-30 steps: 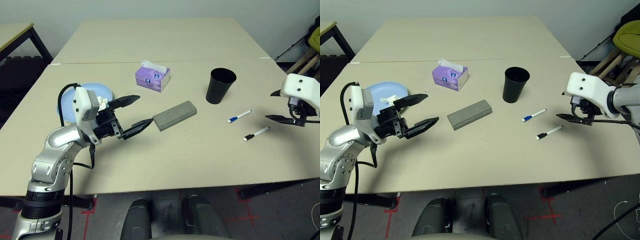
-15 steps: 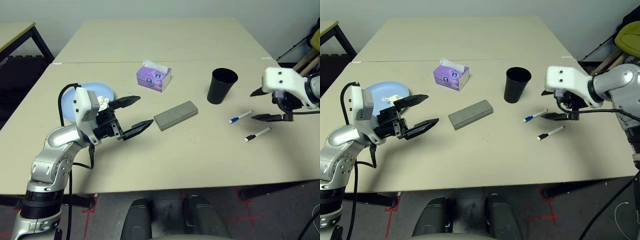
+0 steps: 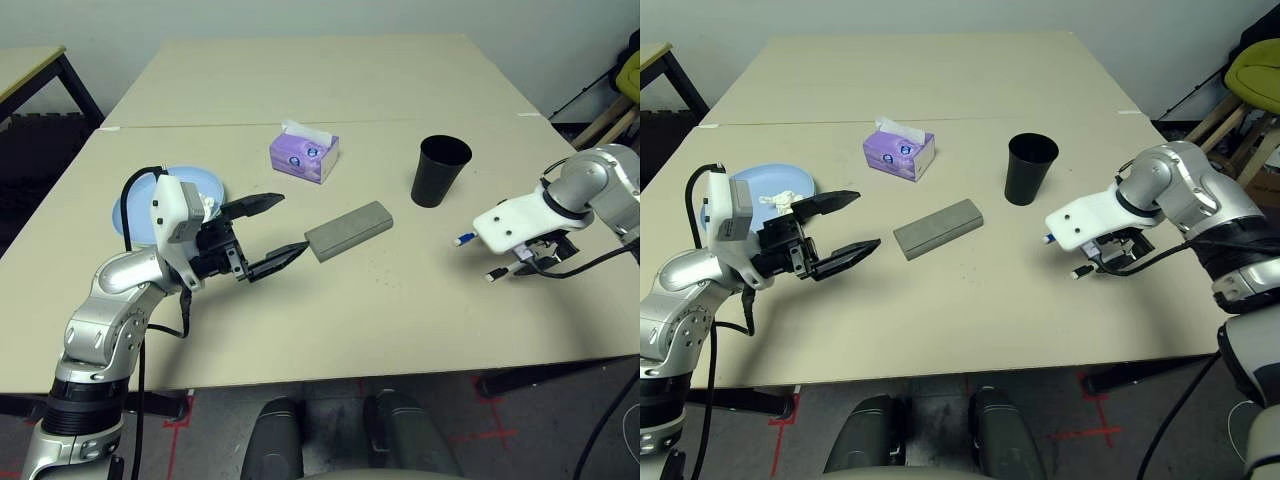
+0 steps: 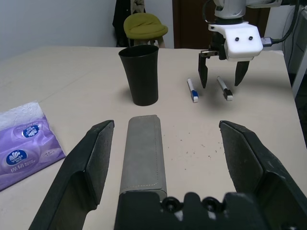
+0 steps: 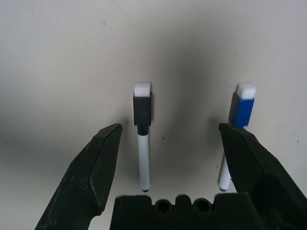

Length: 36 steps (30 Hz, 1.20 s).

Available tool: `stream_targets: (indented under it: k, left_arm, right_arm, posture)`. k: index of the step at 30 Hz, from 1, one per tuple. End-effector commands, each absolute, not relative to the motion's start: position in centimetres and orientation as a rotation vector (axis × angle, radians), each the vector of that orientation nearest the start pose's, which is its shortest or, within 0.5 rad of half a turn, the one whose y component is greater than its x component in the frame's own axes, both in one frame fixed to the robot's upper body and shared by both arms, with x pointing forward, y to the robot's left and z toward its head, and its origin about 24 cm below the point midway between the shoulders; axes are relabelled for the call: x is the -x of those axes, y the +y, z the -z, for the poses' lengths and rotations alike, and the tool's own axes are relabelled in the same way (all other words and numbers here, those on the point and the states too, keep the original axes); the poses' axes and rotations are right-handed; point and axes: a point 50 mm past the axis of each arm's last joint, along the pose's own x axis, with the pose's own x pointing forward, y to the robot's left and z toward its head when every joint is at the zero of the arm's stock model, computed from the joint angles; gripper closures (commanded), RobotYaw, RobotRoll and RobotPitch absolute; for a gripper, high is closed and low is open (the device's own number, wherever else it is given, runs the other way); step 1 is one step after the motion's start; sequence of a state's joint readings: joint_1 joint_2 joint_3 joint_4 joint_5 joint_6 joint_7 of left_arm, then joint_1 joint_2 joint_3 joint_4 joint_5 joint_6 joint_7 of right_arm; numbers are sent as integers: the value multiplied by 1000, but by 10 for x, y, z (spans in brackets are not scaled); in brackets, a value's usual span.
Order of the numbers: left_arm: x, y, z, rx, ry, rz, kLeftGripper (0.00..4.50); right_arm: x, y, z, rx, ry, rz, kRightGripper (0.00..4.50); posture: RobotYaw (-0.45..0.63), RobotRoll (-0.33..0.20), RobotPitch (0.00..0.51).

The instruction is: Organize and tidy the items on the table.

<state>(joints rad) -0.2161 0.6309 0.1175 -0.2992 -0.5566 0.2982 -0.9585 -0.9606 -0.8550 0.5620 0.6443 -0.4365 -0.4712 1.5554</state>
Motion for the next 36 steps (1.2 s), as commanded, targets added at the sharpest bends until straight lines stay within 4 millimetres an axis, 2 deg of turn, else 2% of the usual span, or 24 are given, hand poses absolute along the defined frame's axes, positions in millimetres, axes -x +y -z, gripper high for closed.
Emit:
stream_targets:
  k: [1, 13, 19, 25, 29, 33, 36]
  left_arm:
    - [-248, 191, -171, -217, -139, 1069, 38]
    - [-249, 191, -171, -223, -137, 1069, 38]
    - [-249, 191, -171, -224, -135, 1073, 38]
    - [-249, 192, -171, -227, -135, 1070, 38]
    - [-249, 192, -171, -229, -135, 1068, 0]
    - [-249, 192, -171, -231, -134, 1070, 0]
    - [-250, 192, -172, -234, -132, 1075, 0]
  right_arm:
    - [-334, -224, -157, 1674, 775, -1539, 0]
    - [-326, -225, -139, 1713, 803, -1605, 0]
    - [-325, -227, -125, 1744, 836, -1582, 0]
    - [-324, -229, -118, 1735, 864, -1576, 0]
    - [-322, -229, -117, 1724, 865, -1593, 978]
    - [-320, -228, -117, 1697, 862, -1596, 2335]
    - [-318, -229, -119, 1671, 864, -1595, 3560]
  posture:
    - [69, 0, 94]
    - [72, 0, 94]
    - [71, 0, 96]
    - [78, 0, 95]
    - [78, 0, 93]
    - [78, 0, 93]
    - [67, 0, 97]
